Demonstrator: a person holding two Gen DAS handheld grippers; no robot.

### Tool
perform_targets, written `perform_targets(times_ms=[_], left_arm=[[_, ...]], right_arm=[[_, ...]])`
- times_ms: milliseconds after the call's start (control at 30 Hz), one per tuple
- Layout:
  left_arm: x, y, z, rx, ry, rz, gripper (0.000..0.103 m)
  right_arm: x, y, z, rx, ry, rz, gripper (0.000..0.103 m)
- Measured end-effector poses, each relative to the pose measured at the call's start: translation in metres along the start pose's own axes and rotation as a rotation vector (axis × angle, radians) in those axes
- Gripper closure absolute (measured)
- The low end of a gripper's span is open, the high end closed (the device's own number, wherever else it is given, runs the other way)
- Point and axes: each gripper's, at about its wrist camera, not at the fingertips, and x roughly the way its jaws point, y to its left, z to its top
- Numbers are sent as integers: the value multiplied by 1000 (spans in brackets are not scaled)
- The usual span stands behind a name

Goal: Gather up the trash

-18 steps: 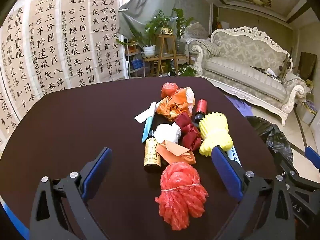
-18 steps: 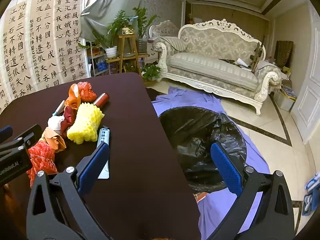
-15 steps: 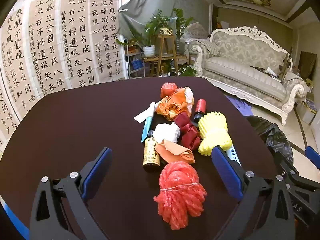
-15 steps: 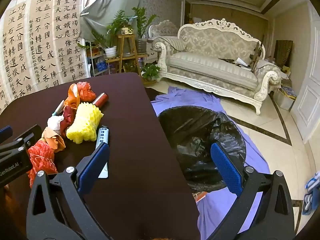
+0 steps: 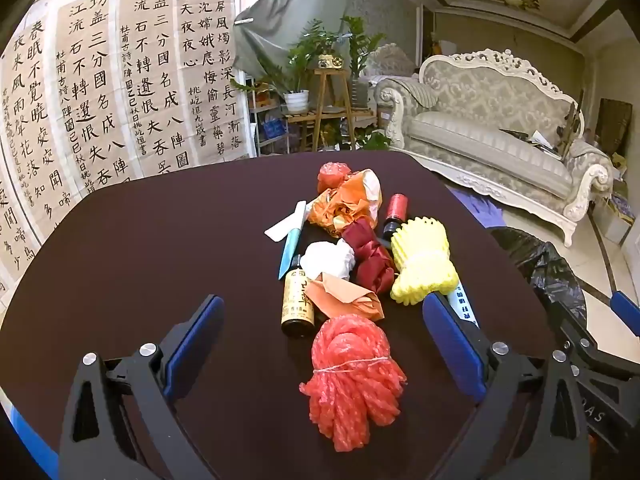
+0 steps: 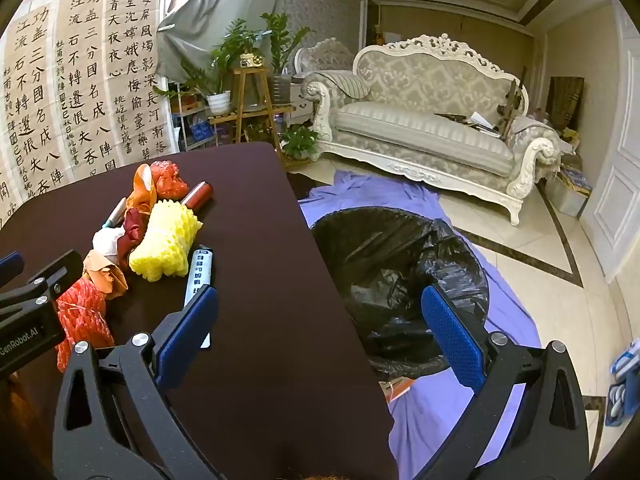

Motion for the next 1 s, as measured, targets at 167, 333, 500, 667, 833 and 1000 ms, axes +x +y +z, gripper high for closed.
perform_targets(times_ms=[167, 333, 500, 667, 833, 1000], left_arm=[[0, -2, -2, 2, -2, 3, 7], [-4, -5, -5, 3, 3, 6, 7], [-6, -8, -6, 5, 5, 7, 7], [-4, -5, -8, 2, 9, 5, 7], [-1, -6, -11, 5, 14, 6, 7], [2, -7, -13, 5, 17, 8, 7]], right_arm=[[0, 0, 0, 1, 1, 1, 4], [0, 0, 0, 0, 3, 1, 4], [1, 1, 0, 0, 4, 1, 4], [1, 1, 0, 1, 7, 1, 4], [-2, 0, 4, 2, 11, 3, 4], [6, 2, -5, 1, 16, 6, 4]])
